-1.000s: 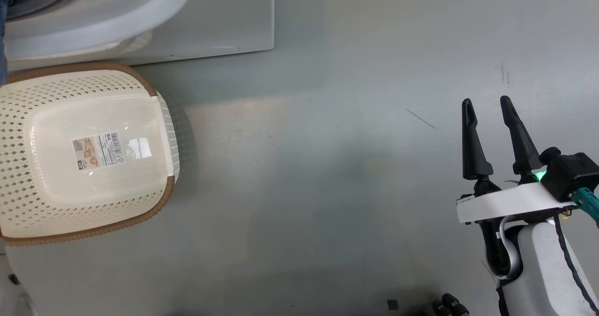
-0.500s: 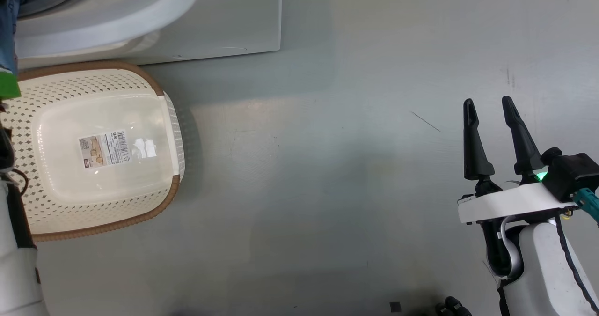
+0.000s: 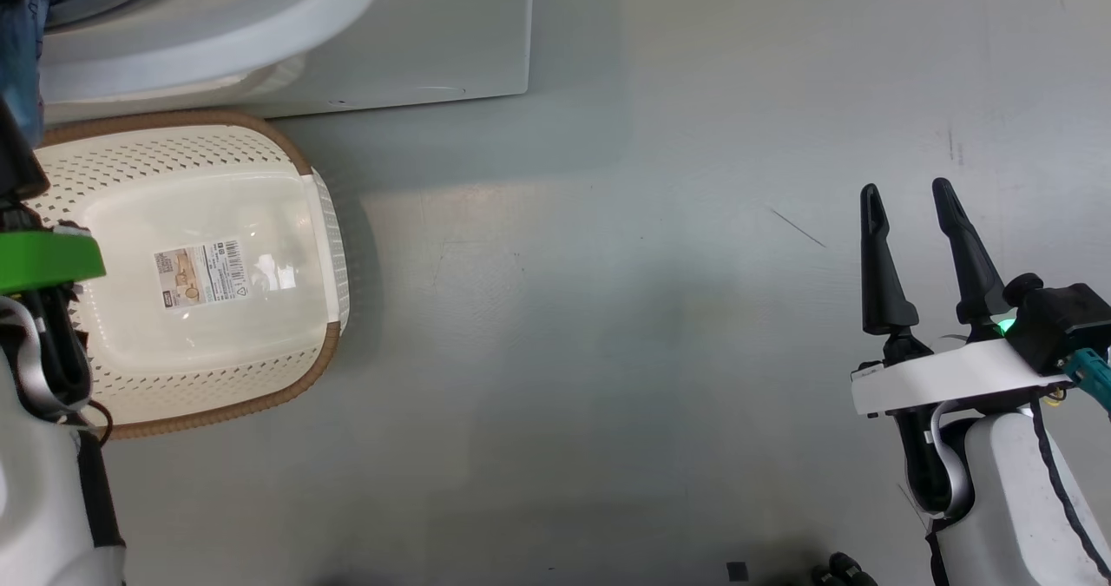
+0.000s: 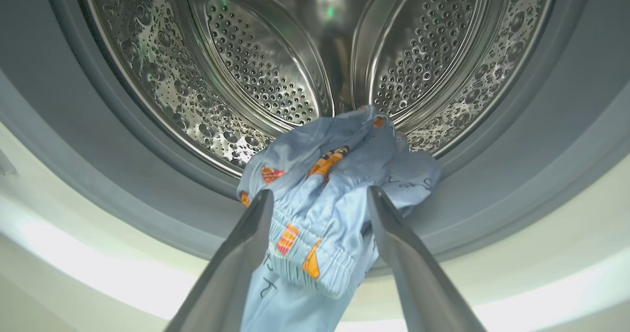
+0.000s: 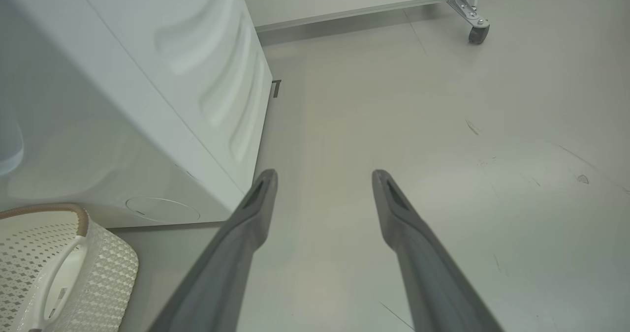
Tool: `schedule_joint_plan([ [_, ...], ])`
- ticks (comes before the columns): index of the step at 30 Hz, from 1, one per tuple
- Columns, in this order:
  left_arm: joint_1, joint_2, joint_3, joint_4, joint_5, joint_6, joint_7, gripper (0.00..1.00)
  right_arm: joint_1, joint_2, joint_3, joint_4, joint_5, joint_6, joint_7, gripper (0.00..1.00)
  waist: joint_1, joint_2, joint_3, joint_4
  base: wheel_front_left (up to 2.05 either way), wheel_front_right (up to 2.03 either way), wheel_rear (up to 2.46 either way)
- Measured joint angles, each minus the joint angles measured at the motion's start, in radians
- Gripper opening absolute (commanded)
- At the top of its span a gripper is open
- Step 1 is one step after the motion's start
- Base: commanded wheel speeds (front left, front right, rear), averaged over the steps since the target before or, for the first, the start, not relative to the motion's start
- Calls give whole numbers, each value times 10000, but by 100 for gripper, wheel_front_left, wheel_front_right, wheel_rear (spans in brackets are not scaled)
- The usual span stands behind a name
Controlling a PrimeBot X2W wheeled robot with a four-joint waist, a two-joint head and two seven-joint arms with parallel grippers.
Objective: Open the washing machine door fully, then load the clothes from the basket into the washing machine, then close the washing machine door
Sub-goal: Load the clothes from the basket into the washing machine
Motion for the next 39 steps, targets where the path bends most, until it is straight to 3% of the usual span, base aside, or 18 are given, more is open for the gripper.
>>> schedule_joint_plan([
  [14,1671,-546,-102,-251,77,-17,0,100,-1,-35,15,0,-27,0,2,100,0,0,43,105,0,0,0],
  [39,2966,-621,-332,-378,58,-105,0,100,-18,-52,77,6,-27,0,0,100,1,0,73,149,0,0,0],
])
